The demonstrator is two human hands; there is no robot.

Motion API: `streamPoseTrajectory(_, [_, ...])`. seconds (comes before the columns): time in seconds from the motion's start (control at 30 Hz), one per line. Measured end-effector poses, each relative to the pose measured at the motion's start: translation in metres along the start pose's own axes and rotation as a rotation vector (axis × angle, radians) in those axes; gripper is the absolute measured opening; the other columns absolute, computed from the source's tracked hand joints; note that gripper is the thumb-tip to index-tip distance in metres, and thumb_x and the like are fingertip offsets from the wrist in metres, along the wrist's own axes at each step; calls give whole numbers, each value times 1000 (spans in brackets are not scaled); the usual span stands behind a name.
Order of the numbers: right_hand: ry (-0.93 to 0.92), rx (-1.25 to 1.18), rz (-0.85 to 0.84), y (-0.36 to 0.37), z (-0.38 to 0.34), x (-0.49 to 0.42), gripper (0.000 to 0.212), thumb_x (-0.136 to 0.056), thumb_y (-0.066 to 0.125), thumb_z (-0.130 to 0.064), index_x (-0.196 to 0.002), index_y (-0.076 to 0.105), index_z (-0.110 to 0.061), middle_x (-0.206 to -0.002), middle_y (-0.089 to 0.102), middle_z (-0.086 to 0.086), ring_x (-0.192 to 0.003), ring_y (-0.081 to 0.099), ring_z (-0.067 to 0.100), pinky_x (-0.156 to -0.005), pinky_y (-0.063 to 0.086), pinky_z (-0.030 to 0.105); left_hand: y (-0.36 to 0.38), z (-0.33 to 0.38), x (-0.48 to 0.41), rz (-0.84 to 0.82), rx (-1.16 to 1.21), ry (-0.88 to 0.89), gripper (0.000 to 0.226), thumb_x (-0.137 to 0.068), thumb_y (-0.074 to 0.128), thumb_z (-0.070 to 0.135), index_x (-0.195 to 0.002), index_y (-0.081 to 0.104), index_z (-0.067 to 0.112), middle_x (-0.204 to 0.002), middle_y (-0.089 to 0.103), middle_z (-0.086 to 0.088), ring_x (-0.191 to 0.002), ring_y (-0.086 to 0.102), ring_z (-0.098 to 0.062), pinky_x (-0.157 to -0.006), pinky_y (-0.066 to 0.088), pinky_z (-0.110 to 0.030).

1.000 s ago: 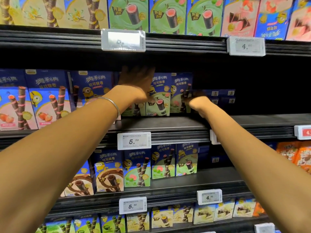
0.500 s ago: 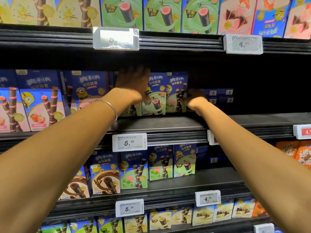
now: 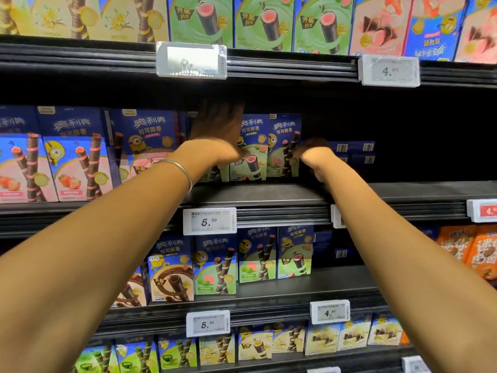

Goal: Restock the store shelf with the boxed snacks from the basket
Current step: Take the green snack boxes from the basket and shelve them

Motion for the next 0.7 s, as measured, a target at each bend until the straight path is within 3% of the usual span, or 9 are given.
streamPoseTrajectory(0.1, [-46,-95,83,-13,-8,20,4,-100,55,-15,-103,56,-14,-97,56,5,-93,53,21,-79,50,30,-14,4,14,44,77,-16,101,-86,78,51,-163,24,17,-162,32,-17,-152,28,-40,-130,14,-50])
streamPoseTrajectory(0.17, [-69,-176,100,-23,-10,39,3,-95,55,-12,-95,56,-15,-85,51,1,-77,49,16,-61,40,26,-22,3,32,53,243,-83,84,-89,73,52,-156,37,16,-154,43,-16,-144,41,-40,-121,33,-49])
streamPoseTrajectory(0.2, [-84,-238,113,-29,-11,49,41,-93,59,-15,-128,42,-3,-85,51,1,-77,49,15,-60,39,26,-26,2,45,67,333,-130,72,-91,69,56,-145,47,15,-142,53,-16,-132,51,-40,-107,45,-47])
streamPoseTrajectory(0.23, [-114,-254,97,-34,-14,62,34,-91,63,-20,-90,28,-17,-89,54,1,-80,53,15,-64,44,27,-29,1,59,103,425,-172,64,-92,67,60,-134,53,13,-129,59,-14,-120,57,-37,-93,50,-43])
streamPoseTrajectory(0.27, [-173,-286,89,-41,-21,79,19,-91,66,-25,-103,53,-21,-92,59,-1,-86,58,15,-70,50,29,-34,2,75,168,522,-196,61,-93,66,60,-130,55,13,-125,61,-12,-117,59,-31,-88,49,-38])
streamPoseTrajectory(0.3, [-189,-296,65,-45,-21,93,20,-91,67,-30,-96,50,-21,-95,64,-4,-91,64,13,-78,55,31,-40,4,94,245,622,-205,60,-94,65,57,-134,55,13,-129,60,-10,-120,57,-23,-91,46,-32])
streamPoseTrajectory(0.4, [-276,-414,6,-59,-20,143,14,-91,65,-35,-99,69,-26,-107,75,-2,-100,72,8,-90,59,34,-54,18,156,444,812,-215,54,-98,65,41,-142,57,11,-138,58,-3,-125,51,-7,-101,36,-7])
streamPoseTrajectory(0.57, [-215,-629,-73,-66,35,215,22,-97,61,-26,-115,68,-16,-111,76,6,-105,73,20,-90,59,35,-30,45,259,581,937,-313,27,-100,66,17,-122,65,2,-117,70,-7,-109,66,-16,-97,49,-26])
streamPoseTrajectory(0.7, [-34,-715,-196,-46,114,262,25,-100,54,-28,-116,66,-13,-104,76,6,-103,73,26,-90,56,39,32,75,337,406,1091,-514,13,-100,66,8,-113,67,11,-97,69,12,-88,63,-6,-77,55,-30])
Point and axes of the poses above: each hand's wrist, its own x-axis away from the middle knuckle, its own y-axis out of the palm, z = x × y, the point moved 9 cm from there along -x, towards the middle knuckle
